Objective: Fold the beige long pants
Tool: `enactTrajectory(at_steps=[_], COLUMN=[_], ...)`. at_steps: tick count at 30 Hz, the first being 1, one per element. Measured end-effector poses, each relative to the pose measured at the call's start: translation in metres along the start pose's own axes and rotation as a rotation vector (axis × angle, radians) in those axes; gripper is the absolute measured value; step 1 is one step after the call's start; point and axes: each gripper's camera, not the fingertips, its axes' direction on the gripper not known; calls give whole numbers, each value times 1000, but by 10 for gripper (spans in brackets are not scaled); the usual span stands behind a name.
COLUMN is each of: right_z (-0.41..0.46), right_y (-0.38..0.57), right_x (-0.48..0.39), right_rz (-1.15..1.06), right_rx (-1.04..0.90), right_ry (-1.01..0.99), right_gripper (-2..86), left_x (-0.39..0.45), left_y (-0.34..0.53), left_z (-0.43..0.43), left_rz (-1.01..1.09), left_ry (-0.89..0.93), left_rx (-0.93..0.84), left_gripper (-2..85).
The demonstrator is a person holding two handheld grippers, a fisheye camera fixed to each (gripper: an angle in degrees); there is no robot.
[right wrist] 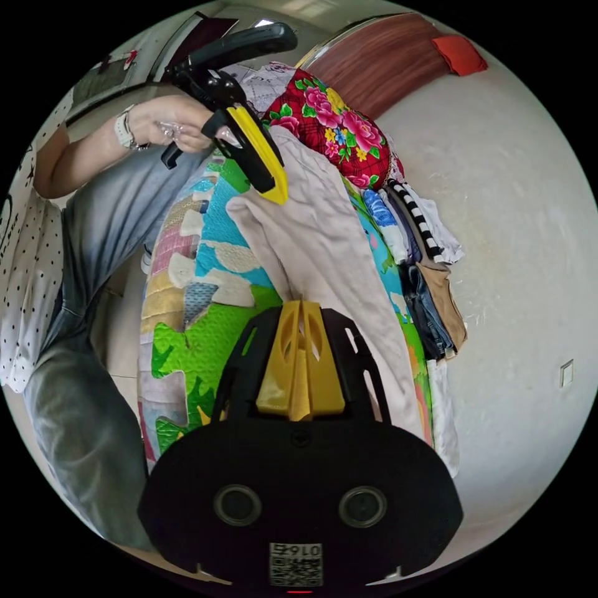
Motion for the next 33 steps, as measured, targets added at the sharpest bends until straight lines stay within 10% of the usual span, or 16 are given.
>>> enactTrajectory(at_steps=[25,33], right_z=[-25,-64], right_y=[76,284], right_x=[36,172], right_rz=[-60,893], right_rx=[86,-63], right_ry=[-143,266], right_gripper=[8,38], left_x=[54,76], left_y=[20,-10], left_z=[76,70], left_rz=[199,212], left_ry=[62,151], left_rx=[-24,112], left_gripper=[-10,-10])
